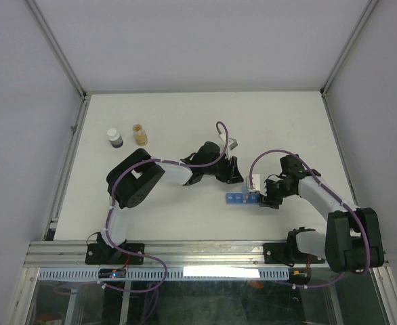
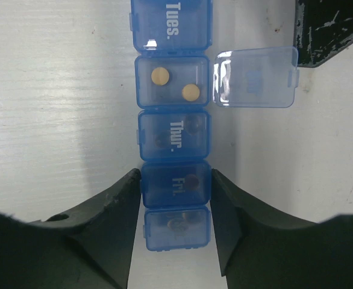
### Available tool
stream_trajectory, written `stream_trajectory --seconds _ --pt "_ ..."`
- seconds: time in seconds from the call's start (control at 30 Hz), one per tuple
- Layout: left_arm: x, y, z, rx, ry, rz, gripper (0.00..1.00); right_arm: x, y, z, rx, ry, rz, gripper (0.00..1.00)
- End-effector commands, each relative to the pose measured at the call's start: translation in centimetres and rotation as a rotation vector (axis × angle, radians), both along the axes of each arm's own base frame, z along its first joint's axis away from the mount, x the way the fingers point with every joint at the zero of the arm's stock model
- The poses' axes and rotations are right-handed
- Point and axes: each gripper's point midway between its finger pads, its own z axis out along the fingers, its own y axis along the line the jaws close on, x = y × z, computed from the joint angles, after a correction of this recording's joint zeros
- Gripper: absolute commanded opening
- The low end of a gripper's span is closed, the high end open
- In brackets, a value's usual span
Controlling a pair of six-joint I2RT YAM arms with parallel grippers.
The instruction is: Sort the pills into containers
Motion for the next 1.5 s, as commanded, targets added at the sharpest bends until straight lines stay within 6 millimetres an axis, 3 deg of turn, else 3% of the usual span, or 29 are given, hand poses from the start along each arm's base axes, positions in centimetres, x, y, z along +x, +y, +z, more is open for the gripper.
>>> stream_trajectory --seconds 0.0,0.43,1.23,1.47 --pt "-0.4 -1.6 1.7 -0.052 -0.047 -0.065 0.39 0.4 0.2 0.0 0.001 -0.013 -0.003 0.50" --pt "-2.1 -1.8 2.9 -0.096 -0.053 -0.129 0.38 0.5 0.2 0.0 0.002 -0.007 -0.012 0.43" --pt "-6.4 -2.2 5.5 -0.159 -0.153 -0.256 0.37 0.2 0.2 -0.1 0.000 0.008 -0.014 0.40" --pt "-7.2 -2.4 5.6 -0.152 -0.155 -0.275 0.26 0.2 0.2 -0.2 -0.001 0.012 -0.014 0.39"
